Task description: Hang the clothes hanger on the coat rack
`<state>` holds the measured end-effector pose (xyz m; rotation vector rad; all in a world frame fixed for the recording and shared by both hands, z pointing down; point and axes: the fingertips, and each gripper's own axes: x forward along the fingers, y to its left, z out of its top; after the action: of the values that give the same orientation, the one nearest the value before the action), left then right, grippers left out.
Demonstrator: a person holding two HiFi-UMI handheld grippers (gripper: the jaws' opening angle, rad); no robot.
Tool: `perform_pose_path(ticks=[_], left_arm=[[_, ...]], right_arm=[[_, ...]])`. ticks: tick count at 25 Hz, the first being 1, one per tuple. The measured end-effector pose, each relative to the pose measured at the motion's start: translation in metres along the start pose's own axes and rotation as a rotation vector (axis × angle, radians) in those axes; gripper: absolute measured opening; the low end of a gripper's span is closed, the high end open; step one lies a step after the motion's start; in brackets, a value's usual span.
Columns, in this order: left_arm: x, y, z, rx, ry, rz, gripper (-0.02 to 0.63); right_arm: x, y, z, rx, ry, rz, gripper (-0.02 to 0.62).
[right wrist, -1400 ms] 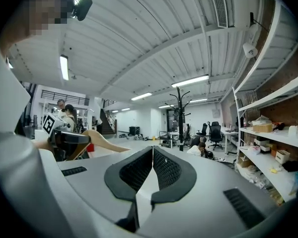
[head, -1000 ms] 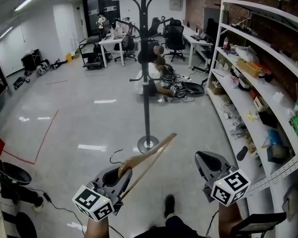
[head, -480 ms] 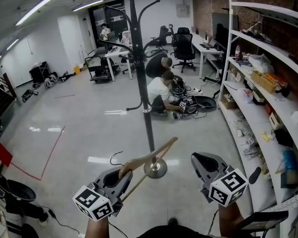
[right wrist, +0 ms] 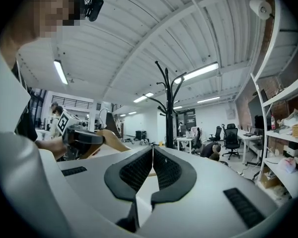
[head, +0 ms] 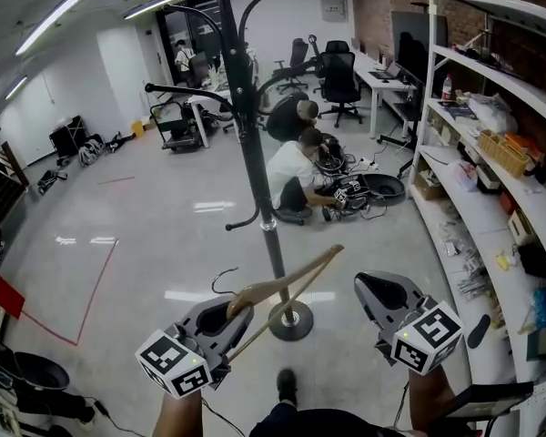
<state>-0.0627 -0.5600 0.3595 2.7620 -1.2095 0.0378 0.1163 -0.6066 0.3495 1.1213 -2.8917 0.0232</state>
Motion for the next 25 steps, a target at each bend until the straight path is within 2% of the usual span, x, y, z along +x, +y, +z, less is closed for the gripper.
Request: perform_pose_path(ticks=[14,20,25], left_arm=[[0.079,0.140,0.080,0.073,-0.048,-0.207,0.052],[0.129,0.181,0.095,0.103,-0.013,-0.296,0.052],[0.161,0.198,0.094,0.077,-0.004,-0.352,0.052]], right_arm=[[0.136,-0.048,0.053,-0.045,-0.080,-0.061,0.009],[0.168,-0.073,0.052,-0.040,-0.078,-0.127,0.008],[0.177,-0.085,0.040,-0.028,-0.038,-0.168,0.008]])
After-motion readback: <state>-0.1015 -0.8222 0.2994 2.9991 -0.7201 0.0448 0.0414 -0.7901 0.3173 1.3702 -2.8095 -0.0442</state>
